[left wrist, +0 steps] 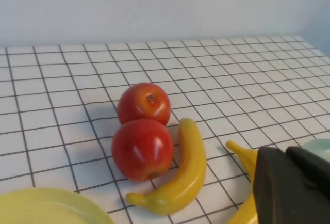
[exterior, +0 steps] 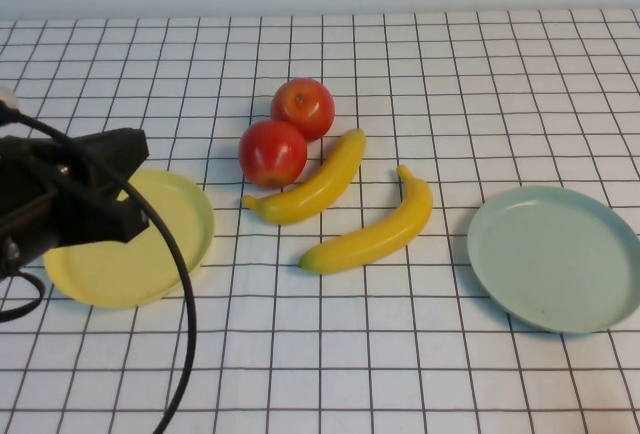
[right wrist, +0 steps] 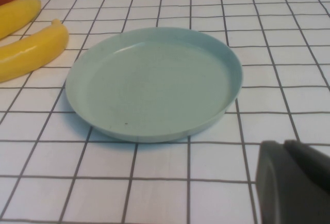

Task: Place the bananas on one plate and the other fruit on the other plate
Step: Put one type of fruit in the left plate

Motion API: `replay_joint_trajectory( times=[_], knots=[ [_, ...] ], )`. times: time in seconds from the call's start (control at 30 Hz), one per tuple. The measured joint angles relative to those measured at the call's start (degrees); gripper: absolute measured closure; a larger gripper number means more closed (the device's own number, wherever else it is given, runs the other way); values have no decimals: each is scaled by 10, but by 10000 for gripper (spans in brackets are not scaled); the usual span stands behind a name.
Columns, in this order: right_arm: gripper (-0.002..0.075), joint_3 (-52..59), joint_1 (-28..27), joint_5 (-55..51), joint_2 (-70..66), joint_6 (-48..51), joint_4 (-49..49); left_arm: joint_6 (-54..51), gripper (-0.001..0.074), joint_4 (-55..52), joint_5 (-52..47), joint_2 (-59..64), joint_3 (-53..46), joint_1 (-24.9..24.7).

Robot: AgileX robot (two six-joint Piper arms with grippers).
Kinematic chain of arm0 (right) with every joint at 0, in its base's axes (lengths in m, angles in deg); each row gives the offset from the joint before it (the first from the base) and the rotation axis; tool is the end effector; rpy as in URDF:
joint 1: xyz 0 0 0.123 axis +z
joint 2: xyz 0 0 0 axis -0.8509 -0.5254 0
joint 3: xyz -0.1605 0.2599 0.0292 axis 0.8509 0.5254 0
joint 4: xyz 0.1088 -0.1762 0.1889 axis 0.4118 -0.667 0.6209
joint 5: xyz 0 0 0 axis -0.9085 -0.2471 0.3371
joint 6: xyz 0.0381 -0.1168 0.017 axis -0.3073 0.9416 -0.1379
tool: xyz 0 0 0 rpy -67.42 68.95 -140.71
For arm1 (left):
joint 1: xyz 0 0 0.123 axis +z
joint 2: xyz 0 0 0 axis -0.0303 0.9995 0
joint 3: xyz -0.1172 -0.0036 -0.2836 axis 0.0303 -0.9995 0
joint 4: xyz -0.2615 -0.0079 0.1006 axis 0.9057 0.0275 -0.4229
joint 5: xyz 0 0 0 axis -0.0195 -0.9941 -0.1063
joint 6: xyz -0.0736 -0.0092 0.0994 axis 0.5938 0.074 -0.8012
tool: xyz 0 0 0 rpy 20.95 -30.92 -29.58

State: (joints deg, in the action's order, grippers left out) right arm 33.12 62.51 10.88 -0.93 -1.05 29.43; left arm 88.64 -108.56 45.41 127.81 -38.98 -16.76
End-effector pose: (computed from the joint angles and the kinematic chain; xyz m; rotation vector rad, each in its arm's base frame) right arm 0.0901 0.0098 0.1602 -0.0038 1.8797 0.1354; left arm 0.2228 -0.0963 0.3198 0.3354 1.8303 -0.5319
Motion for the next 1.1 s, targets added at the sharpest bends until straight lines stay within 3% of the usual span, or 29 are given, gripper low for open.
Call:
replay_joint_trajectory(
  times=[0.23,0.33,0.5,0.67,0.73,1.0,1.1],
  knots=[
    [743,0,0,0,0,0,0,-8,739,2,-34,4,0,0],
    [743,0,0,0,0,0,0,-90,739,61,-37,4,0,0],
    [743,0,0,0,0,0,0,-404,739,347,-67,4,0,-2],
    [743,0,0,0,0,0,0,-819,739,703,-207,6,1,-23],
    [743,0,0,0,0,0,0,-895,739,764,-260,12,1,-26],
    [743,0,0,0,0,0,0,-947,727,812,-285,56,6,-28],
    [743,0,0,0,0,0,0,-956,622,812,-265,85,21,-28]
  ],
)
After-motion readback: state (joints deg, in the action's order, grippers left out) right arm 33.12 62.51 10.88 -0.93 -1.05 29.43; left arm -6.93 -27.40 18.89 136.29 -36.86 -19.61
